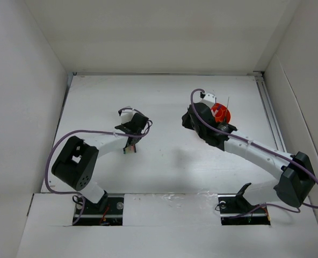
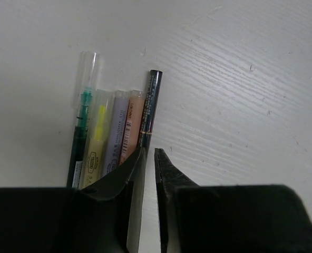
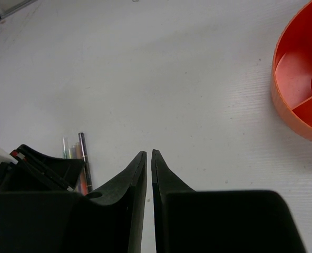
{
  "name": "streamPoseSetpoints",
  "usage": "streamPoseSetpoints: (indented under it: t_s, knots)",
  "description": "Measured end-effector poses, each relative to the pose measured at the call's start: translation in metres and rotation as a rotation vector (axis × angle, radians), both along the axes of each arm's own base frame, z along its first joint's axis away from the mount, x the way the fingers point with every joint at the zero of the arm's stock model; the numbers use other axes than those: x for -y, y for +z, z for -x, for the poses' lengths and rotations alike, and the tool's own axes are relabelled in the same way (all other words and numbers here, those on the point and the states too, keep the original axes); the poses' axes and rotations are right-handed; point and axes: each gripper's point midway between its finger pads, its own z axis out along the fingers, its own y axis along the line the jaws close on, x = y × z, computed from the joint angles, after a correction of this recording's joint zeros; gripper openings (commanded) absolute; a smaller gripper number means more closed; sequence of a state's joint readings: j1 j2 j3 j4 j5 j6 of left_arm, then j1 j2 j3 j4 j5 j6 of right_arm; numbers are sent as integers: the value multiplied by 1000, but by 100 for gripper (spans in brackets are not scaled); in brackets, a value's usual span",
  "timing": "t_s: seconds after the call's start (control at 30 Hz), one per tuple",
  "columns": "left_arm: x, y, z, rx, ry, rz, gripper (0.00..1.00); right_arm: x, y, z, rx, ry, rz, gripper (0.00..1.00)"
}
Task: Sort the stationery into containers
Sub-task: Grab a piece of stationery with the left arm
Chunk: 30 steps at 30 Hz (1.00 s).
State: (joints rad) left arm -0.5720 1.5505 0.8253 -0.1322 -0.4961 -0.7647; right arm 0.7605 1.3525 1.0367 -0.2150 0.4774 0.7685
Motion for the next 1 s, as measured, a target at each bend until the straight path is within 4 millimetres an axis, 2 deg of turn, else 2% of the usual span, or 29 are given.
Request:
streamPoseSetpoints:
  t_s: [0.13,0.77,1.0]
  knots:
    - [0,-9,2,-25,-7,-12,16,1,0,0,1,-1,2,14]
    - [-1,-19,-2,-50,-5,10,16,-1,-4,0,-8,7,8,14]
    - [3,-18,-9,-37,-21,52,8,-1,-5,0,-10,7,9,14]
